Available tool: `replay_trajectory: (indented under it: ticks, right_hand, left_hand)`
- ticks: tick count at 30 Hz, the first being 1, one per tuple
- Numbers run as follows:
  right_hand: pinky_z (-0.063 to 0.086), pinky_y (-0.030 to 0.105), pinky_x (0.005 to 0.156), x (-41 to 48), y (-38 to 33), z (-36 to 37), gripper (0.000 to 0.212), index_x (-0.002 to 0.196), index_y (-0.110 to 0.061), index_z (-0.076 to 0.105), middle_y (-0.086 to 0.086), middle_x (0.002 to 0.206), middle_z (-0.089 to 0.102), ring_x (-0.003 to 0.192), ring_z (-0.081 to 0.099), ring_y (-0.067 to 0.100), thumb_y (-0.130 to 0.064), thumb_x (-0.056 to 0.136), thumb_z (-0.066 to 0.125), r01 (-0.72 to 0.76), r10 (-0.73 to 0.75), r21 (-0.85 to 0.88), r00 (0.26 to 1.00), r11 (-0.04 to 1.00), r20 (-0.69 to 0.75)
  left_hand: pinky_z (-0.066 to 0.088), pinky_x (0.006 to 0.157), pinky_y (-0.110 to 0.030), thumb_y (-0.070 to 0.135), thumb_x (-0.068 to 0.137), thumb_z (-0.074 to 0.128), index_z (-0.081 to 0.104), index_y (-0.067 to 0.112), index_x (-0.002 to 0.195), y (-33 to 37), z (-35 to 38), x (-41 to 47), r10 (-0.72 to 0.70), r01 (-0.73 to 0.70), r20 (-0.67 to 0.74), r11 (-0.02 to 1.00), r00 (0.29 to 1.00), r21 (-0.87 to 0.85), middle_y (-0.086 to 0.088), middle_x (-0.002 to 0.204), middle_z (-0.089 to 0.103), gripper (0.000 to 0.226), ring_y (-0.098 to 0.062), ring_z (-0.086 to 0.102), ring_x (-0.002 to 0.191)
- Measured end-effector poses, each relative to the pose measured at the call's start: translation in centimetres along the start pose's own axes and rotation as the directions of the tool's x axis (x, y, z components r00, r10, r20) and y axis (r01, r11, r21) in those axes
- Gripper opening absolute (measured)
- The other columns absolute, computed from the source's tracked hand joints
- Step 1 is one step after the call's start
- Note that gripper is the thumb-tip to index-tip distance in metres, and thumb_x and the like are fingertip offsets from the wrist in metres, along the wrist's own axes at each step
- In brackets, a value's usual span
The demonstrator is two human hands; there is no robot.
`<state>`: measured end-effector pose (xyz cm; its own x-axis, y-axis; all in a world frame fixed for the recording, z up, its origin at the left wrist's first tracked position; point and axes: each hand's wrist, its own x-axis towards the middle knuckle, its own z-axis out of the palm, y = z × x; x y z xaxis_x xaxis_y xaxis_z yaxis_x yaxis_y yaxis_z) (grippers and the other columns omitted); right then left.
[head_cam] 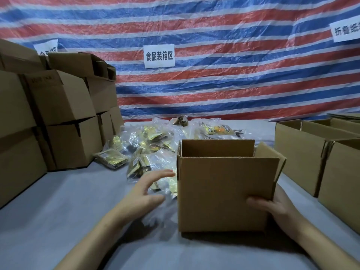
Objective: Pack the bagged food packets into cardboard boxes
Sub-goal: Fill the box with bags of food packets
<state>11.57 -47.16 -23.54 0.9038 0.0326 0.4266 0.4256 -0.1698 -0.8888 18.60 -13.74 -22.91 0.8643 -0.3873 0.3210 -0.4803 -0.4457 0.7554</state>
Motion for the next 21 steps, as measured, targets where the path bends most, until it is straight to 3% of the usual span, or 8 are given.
replay_trajectory:
  ticks: [3, 6, 8, 10, 12, 13, 18, 21]
  right_hand:
    - [0.057, 0.02, 0.077, -0.1, 0.0, -0.2, 0.074, 0.121, -0.027, 0.059, -0.012, 0.113, 0.074, 0.103, 0.07, 0.01, -0.037, 0.053, 0.085, -0.043, 0.043, 0.014, 0.999, 0.999, 0.001]
    - [0.056, 0.02, 0.08, -0.2, -0.2, -0.4, 0.07, 0.125, -0.025, 0.057, -0.011, 0.115, 0.073, 0.106, 0.069, 0.011, -0.028, 0.059, 0.082, -0.05, 0.05, 0.015, 0.999, 0.999, 0.007]
    - [0.057, 0.02, 0.079, -0.4, -0.4, -0.5, 0.078, 0.126, -0.026, 0.057, -0.011, 0.115, 0.073, 0.106, 0.069, 0.01, -0.038, 0.055, 0.085, -0.064, 0.064, 0.028, 0.998, 0.998, 0.007]
    - [0.057, 0.022, 0.079, -0.6, -0.6, -0.5, 0.081, 0.126, -0.029, 0.056, -0.012, 0.116, 0.073, 0.106, 0.069, 0.009, -0.043, 0.052, 0.085, -0.066, 0.066, 0.053, 0.998, 0.996, 0.007]
    - [0.057, 0.024, 0.08, -0.6, -0.7, -0.6, 0.076, 0.126, -0.031, 0.055, -0.013, 0.116, 0.072, 0.106, 0.069, 0.009, -0.036, 0.057, 0.085, -0.067, 0.066, 0.061, 0.998, 0.996, 0.008]
    - [0.057, 0.024, 0.081, -0.6, -0.7, -0.6, 0.072, 0.127, -0.03, 0.055, -0.013, 0.116, 0.072, 0.107, 0.069, 0.01, -0.032, 0.06, 0.082, -0.063, 0.063, 0.063, 0.998, 0.996, 0.011]
    - [0.057, 0.02, 0.077, -0.7, -0.8, -0.7, 0.069, 0.126, -0.029, 0.055, -0.013, 0.112, 0.073, 0.104, 0.069, 0.009, -0.027, 0.061, 0.079, -0.066, 0.065, 0.067, 0.998, 0.996, 0.016]
    - [0.057, 0.02, 0.076, -0.7, -1.0, -0.7, 0.07, 0.125, -0.031, 0.055, -0.015, 0.112, 0.073, 0.104, 0.069, 0.008, -0.029, 0.059, 0.081, -0.072, 0.07, 0.082, 0.997, 0.994, 0.028]
  left_hand:
    - [0.043, 0.109, -0.039, 0.042, 0.081, 0.072, 0.062, 0.03, 0.132, 0.2, 1.5, 1.6, -0.058, 0.112, -0.21, 0.96, 0.976, 0.258, 0.009, 0.134, 0.06, 0.054, -0.012, 0.051, 0.127]
    - [0.047, 0.099, -0.04, 0.067, 0.072, 0.067, 0.063, 0.026, 0.133, 0.6, 2.2, 2.5, -0.199, 0.259, -0.17, 0.829, 0.965, 0.496, 0.007, 0.128, 0.06, 0.074, -0.017, 0.054, 0.118]
    - [0.049, 0.086, -0.034, 0.06, 0.074, 0.071, 0.072, 0.029, 0.12, 1.0, 2.2, 2.9, -0.252, 0.314, -0.191, 0.814, 0.949, 0.489, 0.011, 0.114, 0.064, 0.056, -0.012, 0.06, 0.105]
    - [0.046, 0.067, -0.027, 0.043, 0.081, 0.071, 0.078, 0.028, 0.088, 1.8, 2.0, 3.4, -0.251, 0.337, -0.249, 0.844, 0.936, 0.417, 0.019, 0.077, 0.066, 0.018, 0.0, 0.061, 0.072]
    - [0.037, 0.053, -0.023, 0.023, 0.089, 0.066, 0.062, 0.02, 0.056, 2.6, 1.5, 4.2, -0.26, 0.365, -0.329, 0.876, 0.908, 0.314, 0.015, 0.044, 0.051, 0.033, -0.003, 0.047, 0.046]
    - [0.034, 0.052, -0.024, 0.015, 0.091, 0.063, 0.053, 0.019, 0.051, 2.9, 1.0, 4.6, -0.275, 0.372, -0.362, 0.899, 0.891, 0.233, 0.012, 0.041, 0.046, 0.041, -0.007, 0.044, 0.047]
    - [0.052, 0.056, -0.029, 0.006, 0.103, 0.05, 0.063, 0.01, 0.087, 6.7, -2.1, 6.1, -0.476, 0.345, -0.414, 0.87, 0.776, -0.353, -0.009, 0.096, 0.069, 0.021, -0.02, 0.062, 0.076]
    - [0.06, 0.069, -0.038, 0.009, 0.106, 0.047, 0.061, 0.01, 0.097, 9.7, -4.2, 6.9, -0.491, 0.249, -0.395, 0.815, 0.776, -0.523, -0.013, 0.104, 0.07, 0.017, -0.03, 0.07, 0.089]
